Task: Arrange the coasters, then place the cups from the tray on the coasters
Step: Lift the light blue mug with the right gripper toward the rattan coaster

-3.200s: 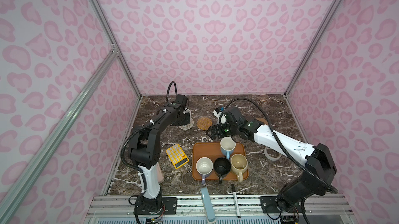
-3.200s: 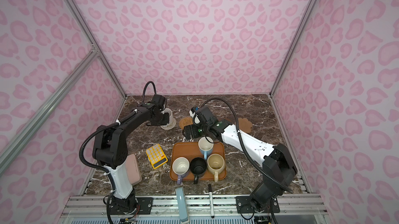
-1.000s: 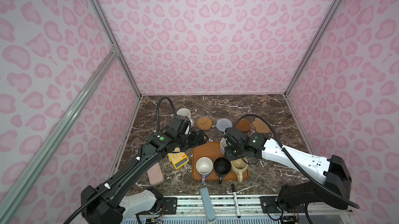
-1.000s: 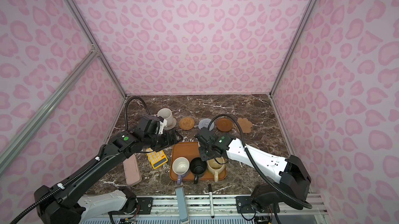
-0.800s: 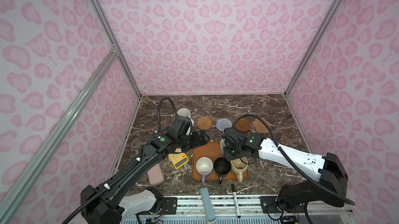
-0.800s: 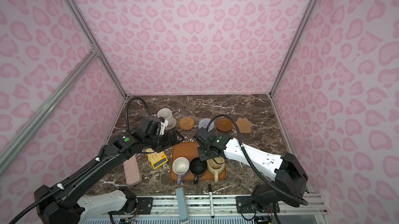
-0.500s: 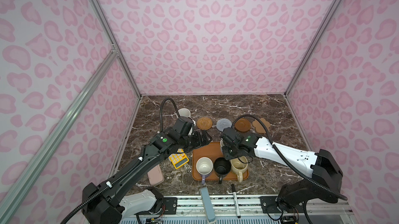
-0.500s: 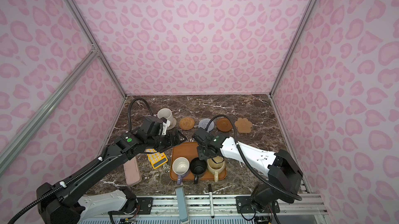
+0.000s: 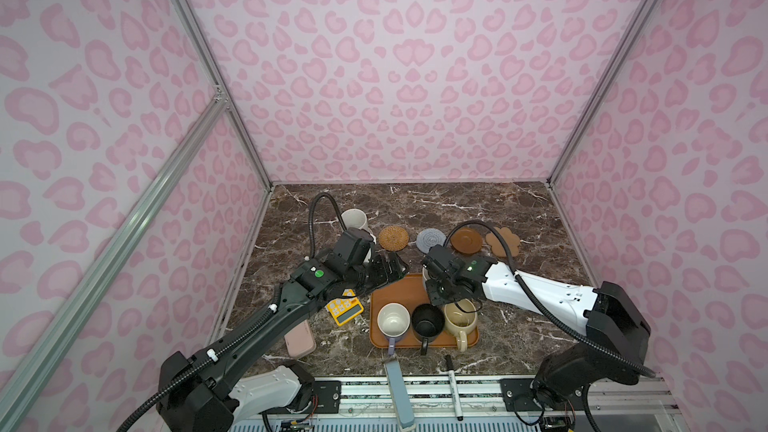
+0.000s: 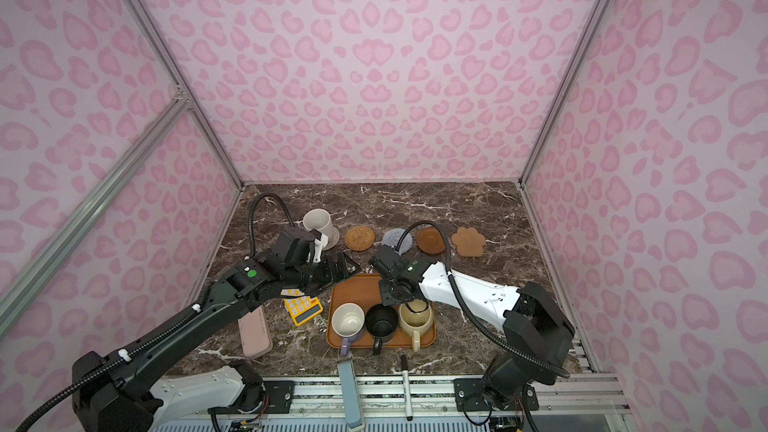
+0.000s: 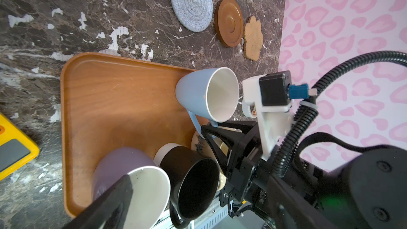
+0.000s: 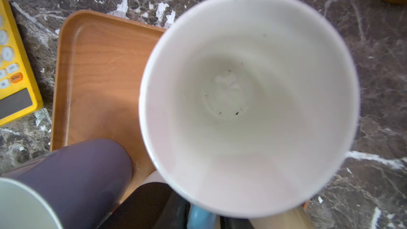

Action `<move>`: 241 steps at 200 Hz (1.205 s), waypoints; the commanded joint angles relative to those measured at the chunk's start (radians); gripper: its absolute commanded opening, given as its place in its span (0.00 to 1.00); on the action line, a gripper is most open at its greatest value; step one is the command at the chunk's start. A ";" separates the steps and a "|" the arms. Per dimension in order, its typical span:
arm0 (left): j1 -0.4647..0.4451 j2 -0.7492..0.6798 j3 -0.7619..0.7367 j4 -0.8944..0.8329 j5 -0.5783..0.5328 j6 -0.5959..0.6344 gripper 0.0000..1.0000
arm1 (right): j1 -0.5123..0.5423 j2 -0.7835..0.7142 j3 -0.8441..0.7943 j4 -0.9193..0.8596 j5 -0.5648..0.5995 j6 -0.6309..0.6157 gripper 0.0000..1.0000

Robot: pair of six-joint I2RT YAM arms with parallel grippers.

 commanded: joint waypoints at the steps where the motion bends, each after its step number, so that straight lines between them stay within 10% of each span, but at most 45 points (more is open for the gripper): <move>1: -0.001 -0.013 -0.011 0.046 -0.006 -0.027 0.97 | 0.000 0.014 0.003 0.023 0.028 0.002 0.21; 82: -0.001 -0.026 -0.012 0.054 -0.021 -0.040 0.97 | 0.002 -0.032 -0.032 0.071 0.054 -0.005 0.00; 241: -0.001 -0.043 0.027 0.016 -0.090 -0.032 0.97 | -0.019 -0.067 0.096 -0.007 0.057 -0.012 0.00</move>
